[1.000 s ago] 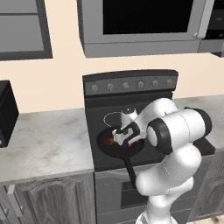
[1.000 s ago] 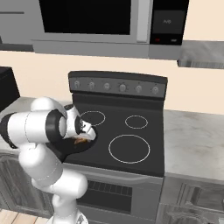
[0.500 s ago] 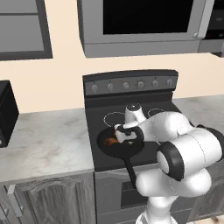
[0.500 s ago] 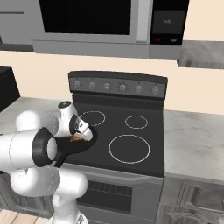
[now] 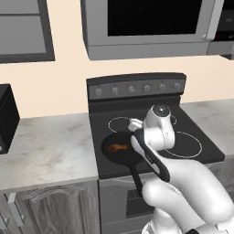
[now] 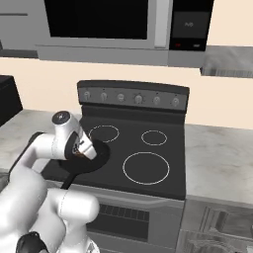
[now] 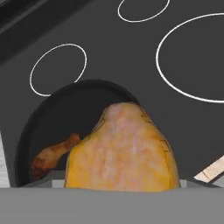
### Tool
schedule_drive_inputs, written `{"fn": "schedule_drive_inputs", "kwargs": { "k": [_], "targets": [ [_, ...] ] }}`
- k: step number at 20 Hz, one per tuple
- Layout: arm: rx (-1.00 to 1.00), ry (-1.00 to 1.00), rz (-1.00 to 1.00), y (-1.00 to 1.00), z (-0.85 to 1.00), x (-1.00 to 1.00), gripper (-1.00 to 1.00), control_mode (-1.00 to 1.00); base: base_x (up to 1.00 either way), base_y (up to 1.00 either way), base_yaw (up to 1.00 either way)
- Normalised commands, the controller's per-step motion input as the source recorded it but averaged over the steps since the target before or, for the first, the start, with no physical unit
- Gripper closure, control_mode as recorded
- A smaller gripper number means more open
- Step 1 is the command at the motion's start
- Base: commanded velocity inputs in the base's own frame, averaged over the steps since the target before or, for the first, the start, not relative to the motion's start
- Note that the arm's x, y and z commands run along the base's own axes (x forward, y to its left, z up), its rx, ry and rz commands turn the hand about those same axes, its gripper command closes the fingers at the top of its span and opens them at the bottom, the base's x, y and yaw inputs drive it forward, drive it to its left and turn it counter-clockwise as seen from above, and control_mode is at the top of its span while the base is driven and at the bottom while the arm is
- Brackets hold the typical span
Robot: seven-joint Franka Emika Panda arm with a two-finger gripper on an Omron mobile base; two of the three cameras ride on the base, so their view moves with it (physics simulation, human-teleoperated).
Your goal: Take the chicken drumsticks from the pan and place one on each plate on the dining counter.
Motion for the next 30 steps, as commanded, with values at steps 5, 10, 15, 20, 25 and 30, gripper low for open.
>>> {"fn": "schedule_drive_inputs", "kwargs": {
  "k": [5, 10, 15, 20, 25, 30],
  "targets": [
    [0.17, -0.23, -0.20, -0.10, 1.00, -0.61, 1.00, -1.00, 0.00, 0.00, 0.00],
    [0.18, -0.21, -0.17, -0.19, 1.00, -0.63, 1.00, -1.00, 0.00, 0.00, 0.00],
    [0.17, -0.16, -0.19, -0.04, 0.97, -0.52, 1.00, -1.00, 0.00, 0.00, 0.00],
    [0.13, -0.08, -0.16, 0.00, 0.70, -0.53, 1.00, -1.00, 0.00, 0.00, 0.00],
    [0.02, 0.00, -0.02, -0.01, 0.09, -0.12, 1.00, 1.00, -0.59, -0.27, -0.02],
    [0.00, 0.00, 0.00, 0.00, 0.00, 0.00, 1.00, 1.00, -0.79, -0.48, 0.15]
  ]
}}
